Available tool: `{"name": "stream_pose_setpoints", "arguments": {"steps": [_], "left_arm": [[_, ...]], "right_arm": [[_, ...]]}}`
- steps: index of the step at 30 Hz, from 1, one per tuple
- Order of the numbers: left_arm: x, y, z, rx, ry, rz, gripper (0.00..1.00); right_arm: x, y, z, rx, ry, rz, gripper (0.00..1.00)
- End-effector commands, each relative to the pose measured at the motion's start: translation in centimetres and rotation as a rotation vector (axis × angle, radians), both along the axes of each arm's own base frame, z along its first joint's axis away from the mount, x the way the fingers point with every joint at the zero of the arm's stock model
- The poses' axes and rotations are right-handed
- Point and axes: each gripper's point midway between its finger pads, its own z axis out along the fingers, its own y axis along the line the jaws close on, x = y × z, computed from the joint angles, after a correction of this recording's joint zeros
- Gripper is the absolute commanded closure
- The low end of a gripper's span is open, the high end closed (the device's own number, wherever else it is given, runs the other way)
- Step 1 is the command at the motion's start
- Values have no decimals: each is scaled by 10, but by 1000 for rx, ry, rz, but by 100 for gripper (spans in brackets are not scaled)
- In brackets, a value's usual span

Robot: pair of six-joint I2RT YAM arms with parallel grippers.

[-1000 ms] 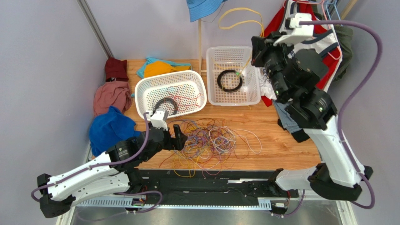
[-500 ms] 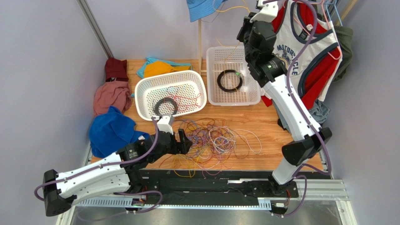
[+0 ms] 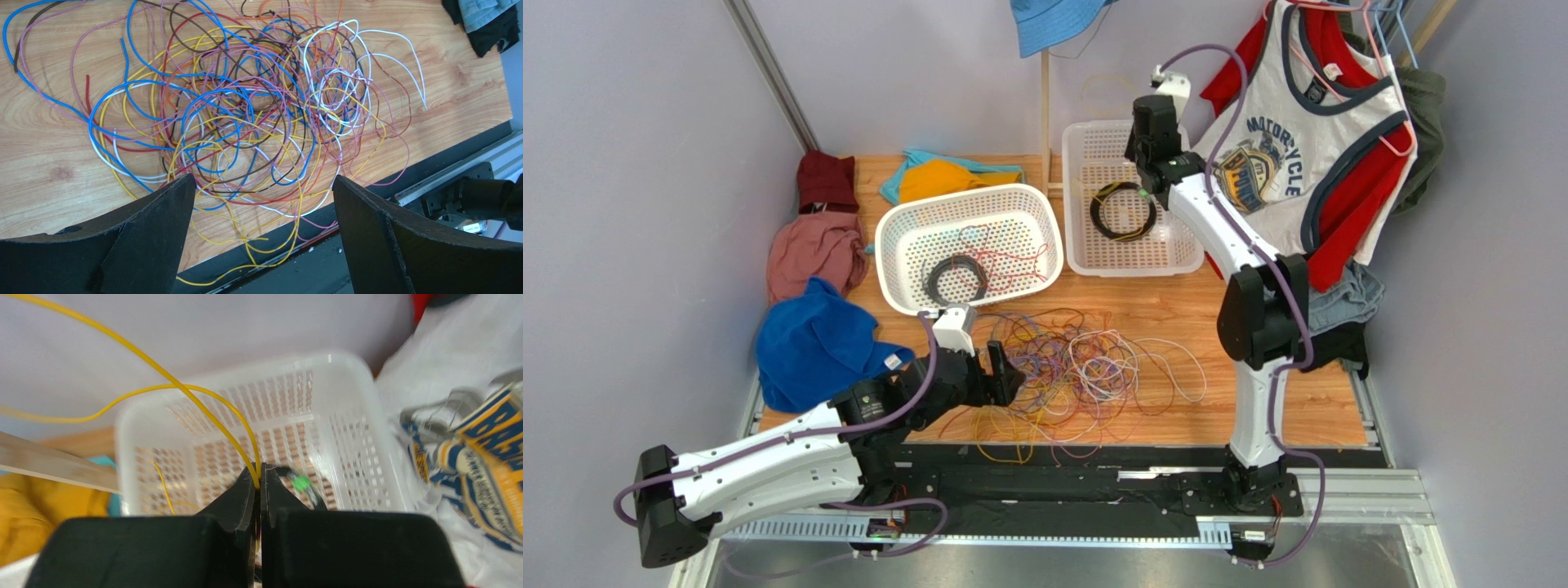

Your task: Untangle the cables

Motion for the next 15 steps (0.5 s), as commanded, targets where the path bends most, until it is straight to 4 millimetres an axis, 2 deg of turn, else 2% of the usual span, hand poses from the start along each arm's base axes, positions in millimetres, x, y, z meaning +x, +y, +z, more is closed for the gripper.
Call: {"name": "stream_pose_setpoints", "arguments": {"steps": [1, 3, 4, 6, 7, 8, 9, 10, 11, 12, 13, 14, 15], "left_arm": [[4, 0, 4, -7, -30, 7, 9], [4, -1, 6, -11, -32, 6, 9], [4, 0, 6, -8, -29, 7, 9], [4, 0, 10, -11, -31, 11, 9], [4, 1, 10, -10, -32, 13, 9], [5, 2, 11, -7, -34, 17, 9], [6, 2, 16, -12, -42, 21, 9], [7, 2, 19, -14, -49, 21, 9], [9, 3, 22, -15, -59, 30, 9], [10, 3, 26, -21, -71, 35, 9], [12, 2, 31, -23, -87, 37, 9], [14, 2, 34, -26, -100, 42, 8], [16, 1, 38, -29, -110, 38, 8]], "right_arm": [[-3, -3, -24, 48, 132, 23, 63], [-10, -5, -26, 45, 140, 21, 41], [-16, -9, -13, 49, 121, 11, 27], [-24, -14, -2, 54, 107, -2, 20], [-31, -16, -5, 51, 119, -1, 15], [-41, -18, 15, 67, 85, 1, 14], [-47, -18, 21, 83, 77, 6, 13], [-56, -18, 11, 104, 102, 7, 13], [-72, -18, 36, 140, 55, 23, 13], [-83, -13, 36, 174, 63, 51, 13], [-99, -11, 14, 194, 110, 61, 13], [-114, -1, 8, 246, 124, 82, 13], [-135, 7, 36, 305, 52, 148, 14]]}}
